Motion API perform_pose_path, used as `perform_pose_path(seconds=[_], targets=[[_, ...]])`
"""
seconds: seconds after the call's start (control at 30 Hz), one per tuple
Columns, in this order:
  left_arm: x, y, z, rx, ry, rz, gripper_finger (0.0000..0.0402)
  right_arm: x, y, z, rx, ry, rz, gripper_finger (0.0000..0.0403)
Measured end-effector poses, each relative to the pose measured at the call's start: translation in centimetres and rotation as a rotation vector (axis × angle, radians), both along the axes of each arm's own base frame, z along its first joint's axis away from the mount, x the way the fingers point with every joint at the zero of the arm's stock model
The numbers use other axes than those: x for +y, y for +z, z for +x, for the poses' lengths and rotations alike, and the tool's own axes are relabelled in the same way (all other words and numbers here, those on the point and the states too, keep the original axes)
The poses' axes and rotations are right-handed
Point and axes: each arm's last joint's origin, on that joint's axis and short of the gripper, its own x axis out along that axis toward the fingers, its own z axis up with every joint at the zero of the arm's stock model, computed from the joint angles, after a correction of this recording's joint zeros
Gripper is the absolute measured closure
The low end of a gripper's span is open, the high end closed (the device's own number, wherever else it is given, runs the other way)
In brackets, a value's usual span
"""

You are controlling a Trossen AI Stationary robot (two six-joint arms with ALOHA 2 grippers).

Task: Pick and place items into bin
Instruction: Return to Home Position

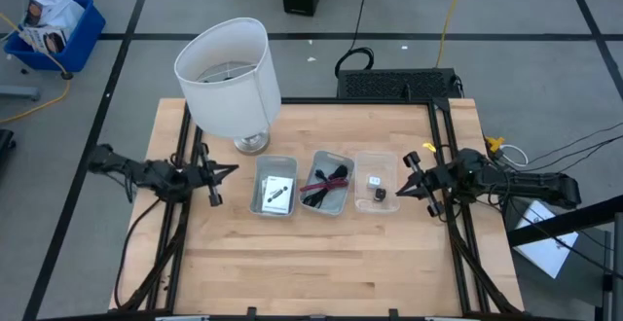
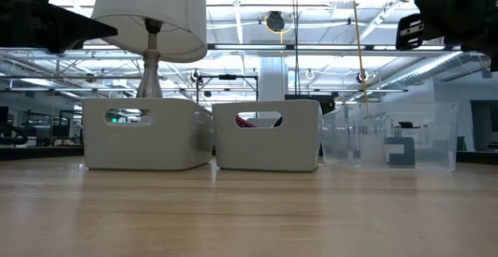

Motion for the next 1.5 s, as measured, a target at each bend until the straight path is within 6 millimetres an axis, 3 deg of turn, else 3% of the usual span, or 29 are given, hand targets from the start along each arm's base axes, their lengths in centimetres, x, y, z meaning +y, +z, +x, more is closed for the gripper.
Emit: perform_pose_path(seconds=[0.2, 0.4, 0.6, 1.17, 1.5], targets=[[1.1, -0.6, 0.4, 0.038, -0.038, -0.035, 0.0401, 0.0, -0.6, 0.1, 0.054, -0.003, -0.017, 0.0403], [1.7, -0.7, 0.6, 0.042, -0.187, -0.118, 0.04, 0.0, -1.0, 0.1, 0.107, 0.005, 0.009, 0.0403], [1.9, -0.9, 0.6, 0.061, -0.205, -0.129, 0.04, -0.1, -2.0, 0.3, 0.204, -0.092, 0.031, 0.0403], [1.8, -1.0, 0.6, 0.067, -0.225, -0.159, 0.04, -0.7, -2.0, 0.5, 0.202, -0.322, 0.056, 0.0403], [1.8, -1.1, 0.6, 0.07, -0.222, -0.206, 0.0399, -0.7, -2.0, 0.5, 0.204, -0.315, 0.069, 0.0403]])
